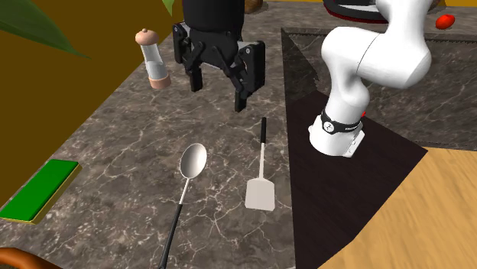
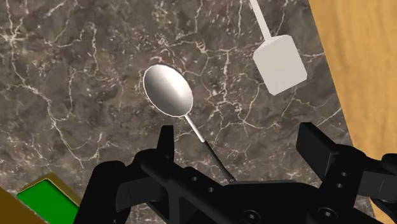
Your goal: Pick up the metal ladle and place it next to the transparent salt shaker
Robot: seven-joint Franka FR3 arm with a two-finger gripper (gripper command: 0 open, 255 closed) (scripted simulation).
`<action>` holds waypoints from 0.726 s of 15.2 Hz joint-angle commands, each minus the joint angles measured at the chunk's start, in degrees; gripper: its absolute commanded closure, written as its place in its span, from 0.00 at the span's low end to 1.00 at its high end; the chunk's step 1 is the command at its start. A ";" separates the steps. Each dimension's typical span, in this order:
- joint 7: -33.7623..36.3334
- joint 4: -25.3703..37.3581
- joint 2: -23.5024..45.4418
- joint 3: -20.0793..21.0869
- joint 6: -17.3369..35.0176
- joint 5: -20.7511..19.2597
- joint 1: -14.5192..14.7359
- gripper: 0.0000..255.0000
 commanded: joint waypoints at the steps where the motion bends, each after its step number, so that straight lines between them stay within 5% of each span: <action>1: -4.78 1.31 4.32 -1.29 1.91 0.75 0.98 0.00; 11: -27.57 12.06 27.15 -3.74 7.39 6.76 3.22 0.00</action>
